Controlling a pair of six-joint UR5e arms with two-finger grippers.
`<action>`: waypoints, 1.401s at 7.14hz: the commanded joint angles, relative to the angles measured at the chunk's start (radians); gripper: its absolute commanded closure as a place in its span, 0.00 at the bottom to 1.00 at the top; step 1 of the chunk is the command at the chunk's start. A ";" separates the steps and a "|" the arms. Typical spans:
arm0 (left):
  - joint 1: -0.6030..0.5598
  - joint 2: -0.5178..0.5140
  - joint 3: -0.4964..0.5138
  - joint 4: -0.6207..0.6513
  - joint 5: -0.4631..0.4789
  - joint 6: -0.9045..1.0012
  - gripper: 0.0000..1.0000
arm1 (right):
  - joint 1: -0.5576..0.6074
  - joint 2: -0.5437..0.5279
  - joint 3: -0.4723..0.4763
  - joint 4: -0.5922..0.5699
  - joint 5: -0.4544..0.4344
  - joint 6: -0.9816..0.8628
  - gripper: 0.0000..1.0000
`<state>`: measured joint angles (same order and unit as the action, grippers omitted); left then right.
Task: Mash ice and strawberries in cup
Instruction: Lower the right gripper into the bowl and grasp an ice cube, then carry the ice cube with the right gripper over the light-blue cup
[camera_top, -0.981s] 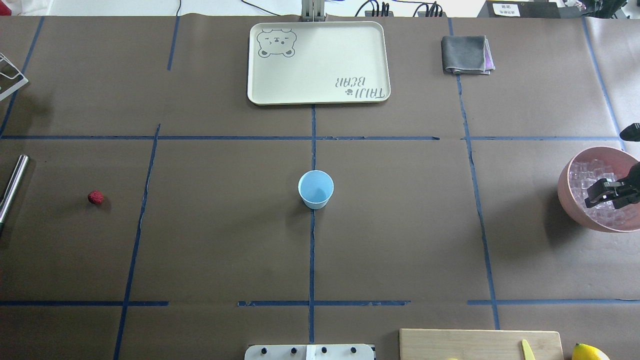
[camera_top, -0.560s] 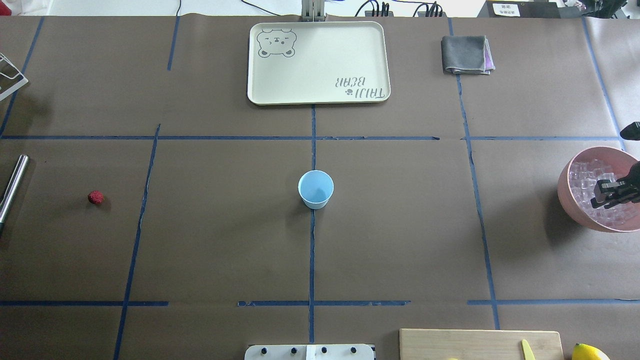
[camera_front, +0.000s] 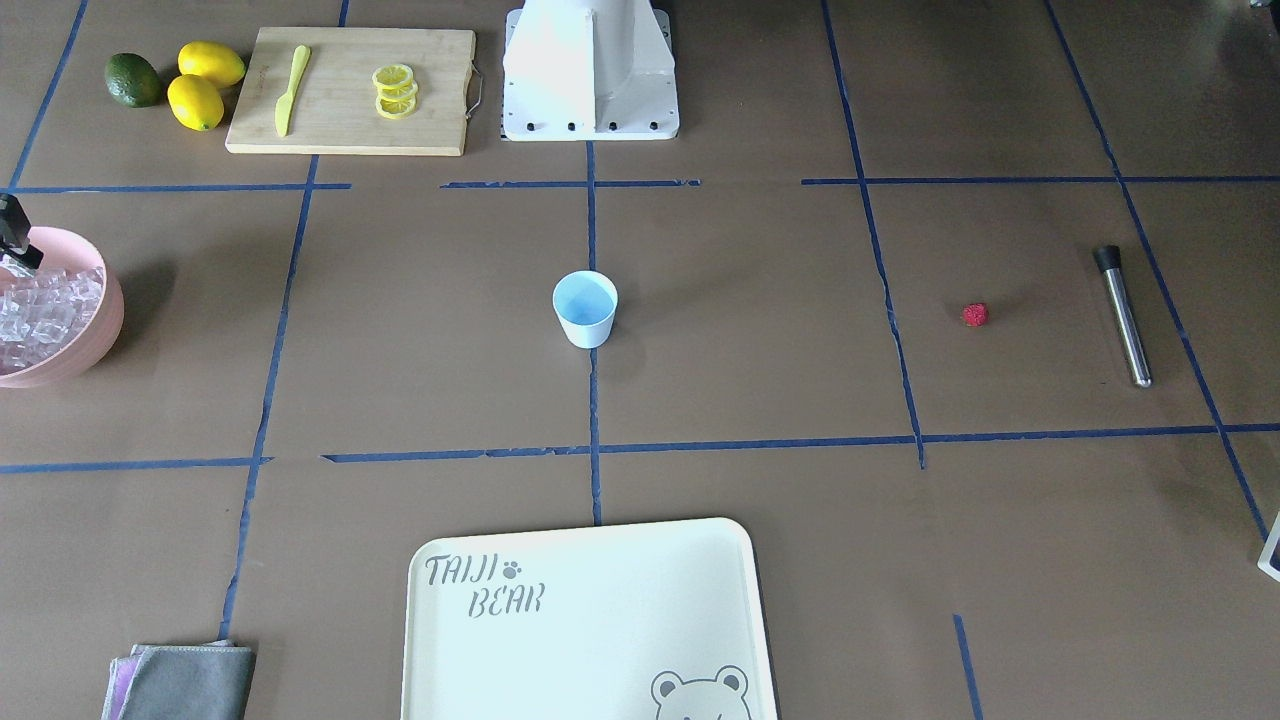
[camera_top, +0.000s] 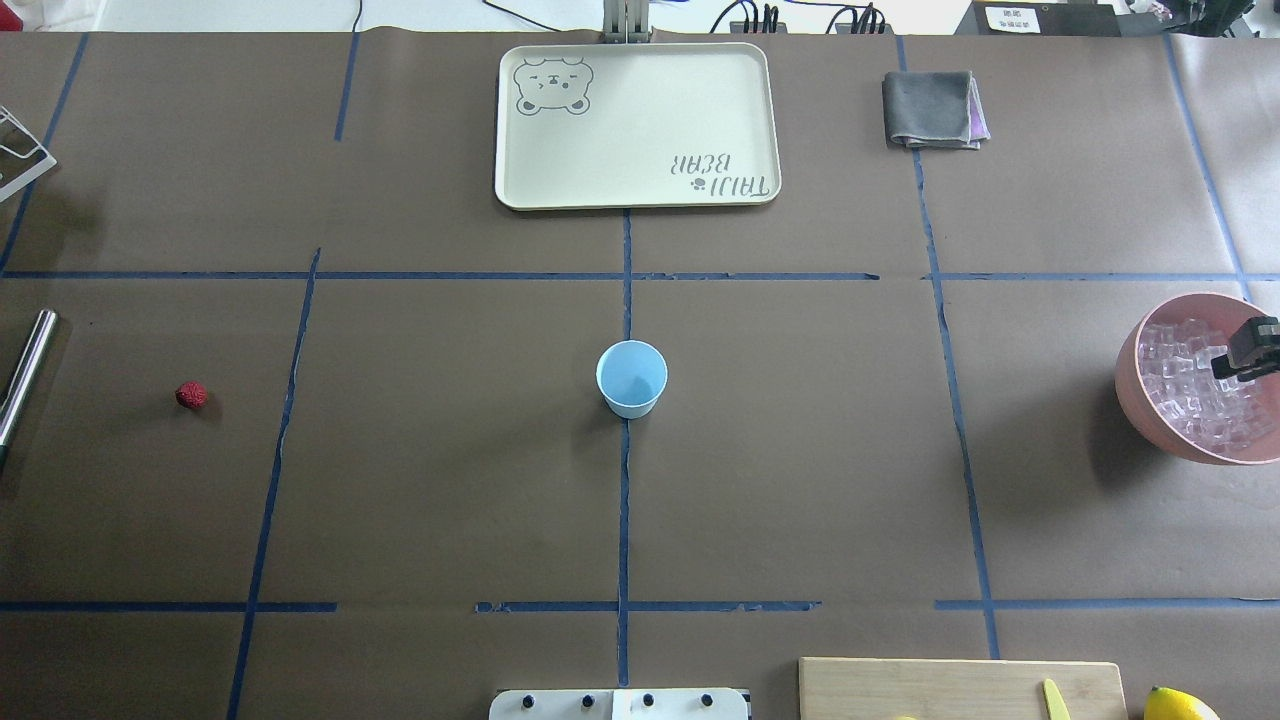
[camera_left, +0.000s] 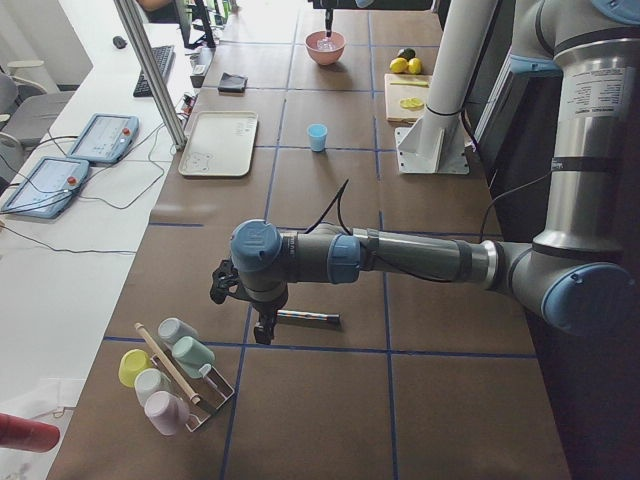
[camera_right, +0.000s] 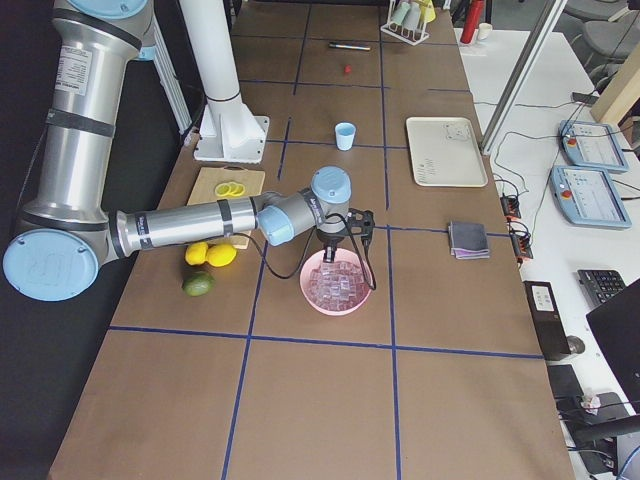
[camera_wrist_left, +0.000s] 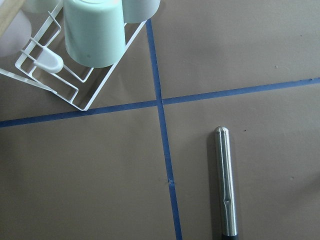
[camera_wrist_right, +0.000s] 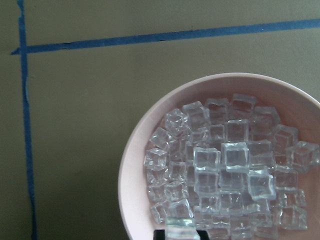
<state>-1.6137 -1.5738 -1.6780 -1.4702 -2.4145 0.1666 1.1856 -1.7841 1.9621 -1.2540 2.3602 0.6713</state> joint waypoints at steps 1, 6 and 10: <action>0.000 0.000 -0.006 0.001 0.000 -0.001 0.00 | 0.003 0.082 0.032 -0.063 0.008 0.008 1.00; 0.003 -0.015 -0.006 0.004 0.003 -0.010 0.00 | -0.475 0.721 -0.021 -0.416 -0.268 0.536 0.99; 0.003 -0.015 -0.006 0.004 0.003 -0.010 0.00 | -0.690 1.023 -0.319 -0.420 -0.459 0.737 0.98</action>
<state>-1.6107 -1.5892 -1.6854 -1.4665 -2.4114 0.1565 0.5346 -0.8123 1.7071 -1.6727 1.9329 1.3858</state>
